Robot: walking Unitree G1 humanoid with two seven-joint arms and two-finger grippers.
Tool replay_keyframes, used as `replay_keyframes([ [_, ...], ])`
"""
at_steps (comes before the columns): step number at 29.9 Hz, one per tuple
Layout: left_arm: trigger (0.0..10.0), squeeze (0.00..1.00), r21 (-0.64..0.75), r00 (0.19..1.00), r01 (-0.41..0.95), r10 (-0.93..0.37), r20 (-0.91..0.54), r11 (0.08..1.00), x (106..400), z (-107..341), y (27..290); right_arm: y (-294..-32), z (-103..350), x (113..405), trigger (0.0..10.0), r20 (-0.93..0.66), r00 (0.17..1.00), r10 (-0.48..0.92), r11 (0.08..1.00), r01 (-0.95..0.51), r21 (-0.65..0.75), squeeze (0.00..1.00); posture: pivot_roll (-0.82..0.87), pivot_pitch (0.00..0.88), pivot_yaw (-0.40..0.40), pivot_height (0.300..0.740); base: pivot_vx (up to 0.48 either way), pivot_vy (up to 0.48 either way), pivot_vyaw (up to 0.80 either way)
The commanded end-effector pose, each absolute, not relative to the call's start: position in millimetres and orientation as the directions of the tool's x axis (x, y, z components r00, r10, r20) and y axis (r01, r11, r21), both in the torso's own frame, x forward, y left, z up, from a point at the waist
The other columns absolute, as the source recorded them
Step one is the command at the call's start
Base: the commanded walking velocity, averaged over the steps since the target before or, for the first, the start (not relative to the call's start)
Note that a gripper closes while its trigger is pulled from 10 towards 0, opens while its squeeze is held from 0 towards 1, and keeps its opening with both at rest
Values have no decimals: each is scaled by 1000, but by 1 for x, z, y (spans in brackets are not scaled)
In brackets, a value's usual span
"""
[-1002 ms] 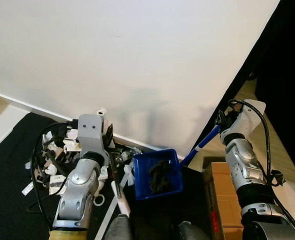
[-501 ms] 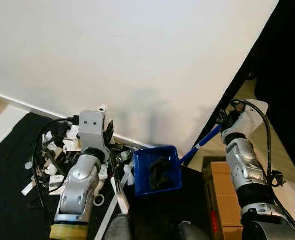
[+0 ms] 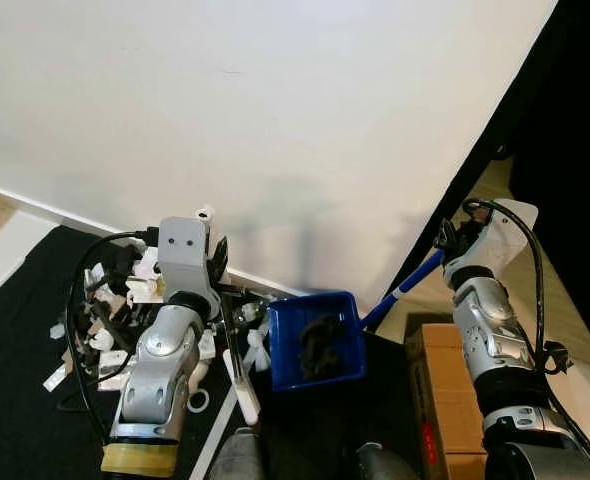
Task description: Sweep floor
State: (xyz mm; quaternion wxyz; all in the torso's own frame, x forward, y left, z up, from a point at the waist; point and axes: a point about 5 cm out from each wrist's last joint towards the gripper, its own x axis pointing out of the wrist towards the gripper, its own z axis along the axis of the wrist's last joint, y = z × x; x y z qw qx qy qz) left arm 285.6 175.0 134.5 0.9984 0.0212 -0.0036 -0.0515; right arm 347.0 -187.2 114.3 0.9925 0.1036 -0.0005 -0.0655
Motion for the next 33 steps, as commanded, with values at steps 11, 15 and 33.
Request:
replay_keyframes([
  [11,10000,0,49,995,98,-99,19,994,284,135,178,-189,118,347,10000,14,989,-144,965,137,223,0,218,112,-55,740,0,0,0],
  [15,10000,0,51,995,94,-95,20,994,283,135,179,-189,117,347,10000,11,990,-141,966,135,222,0,218,110,-52,740,0,0,0],
  [33,10000,0,55,994,105,-106,14,993,284,133,178,-191,117,346,10000,14,990,-140,967,133,215,0,215,106,-47,740,0,0,0],
])
